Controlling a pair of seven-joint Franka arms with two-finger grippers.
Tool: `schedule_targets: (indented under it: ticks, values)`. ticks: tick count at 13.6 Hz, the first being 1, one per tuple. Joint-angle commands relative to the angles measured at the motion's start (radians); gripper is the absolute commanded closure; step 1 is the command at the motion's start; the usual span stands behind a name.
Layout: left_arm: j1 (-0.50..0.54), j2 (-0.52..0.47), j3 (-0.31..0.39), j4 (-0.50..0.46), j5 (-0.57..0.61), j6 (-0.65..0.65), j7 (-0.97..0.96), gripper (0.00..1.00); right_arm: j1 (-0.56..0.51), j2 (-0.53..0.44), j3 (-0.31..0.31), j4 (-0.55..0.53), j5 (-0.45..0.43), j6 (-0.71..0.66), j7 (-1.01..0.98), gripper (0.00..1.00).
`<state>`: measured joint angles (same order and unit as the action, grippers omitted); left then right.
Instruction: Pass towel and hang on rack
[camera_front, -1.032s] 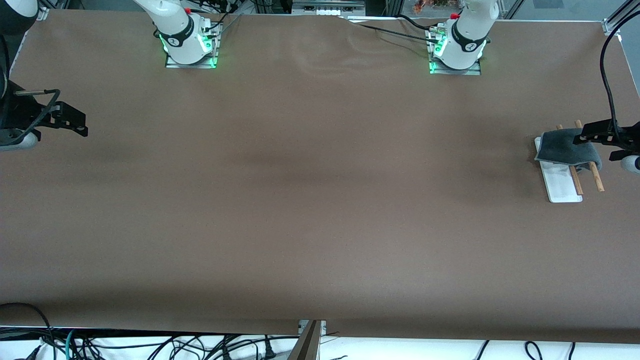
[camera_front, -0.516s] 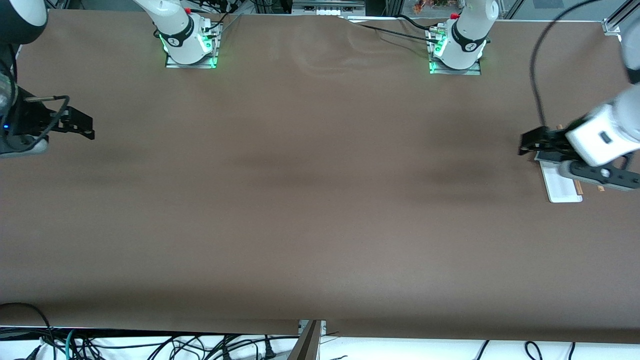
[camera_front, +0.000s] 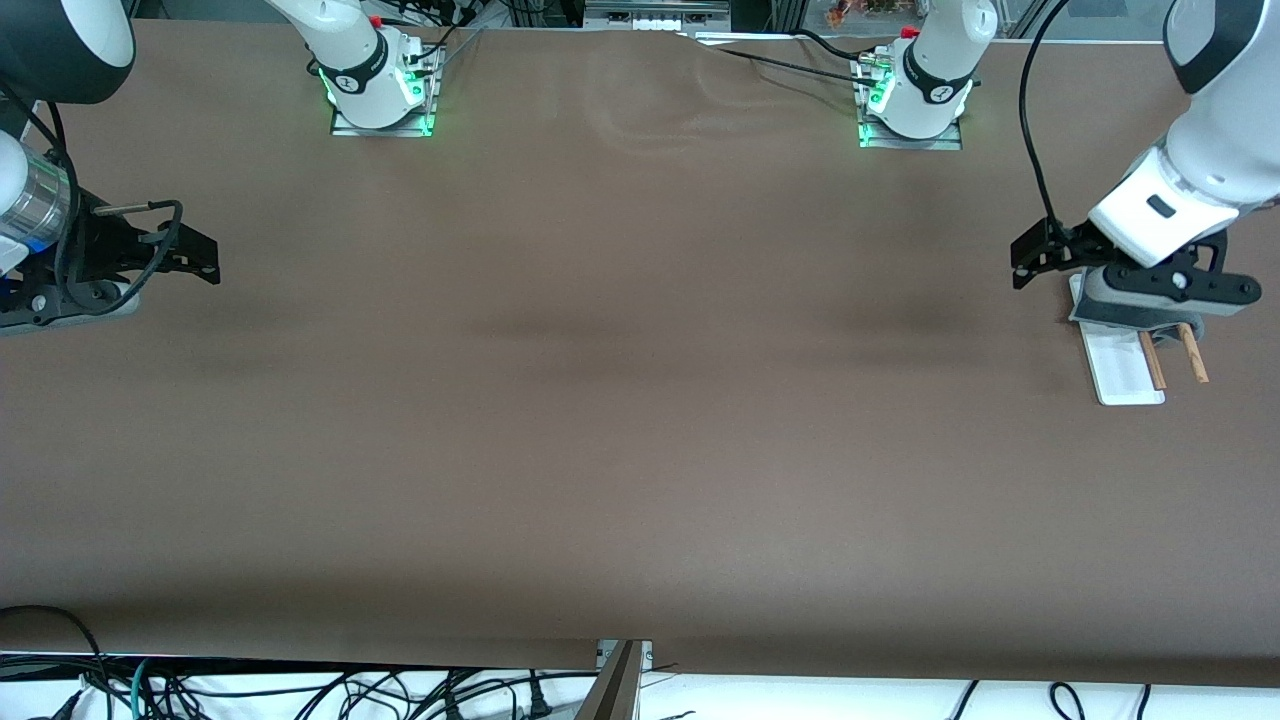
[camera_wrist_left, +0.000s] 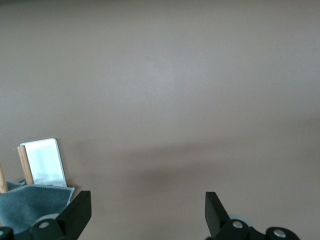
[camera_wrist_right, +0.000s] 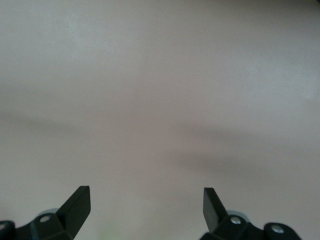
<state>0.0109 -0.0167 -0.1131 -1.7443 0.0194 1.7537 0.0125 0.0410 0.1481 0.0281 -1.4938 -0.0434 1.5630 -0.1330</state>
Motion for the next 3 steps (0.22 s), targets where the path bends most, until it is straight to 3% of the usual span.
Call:
schedule_targets:
  ticks: [1, 3]
  values:
    - [-0.017, -0.019, 0.023, -0.008, -0.021, -0.025, -0.008, 0.0, 0.0, -0.009, 0.001, 0.004, 0.03, 0.0, -0.007, 0.0]
    - [-0.003, 0.026, 0.021, 0.041, -0.021, -0.063, -0.005, 0.0, 0.0, -0.012, -0.001, 0.004, 0.028, -0.006, -0.011, 0.0]
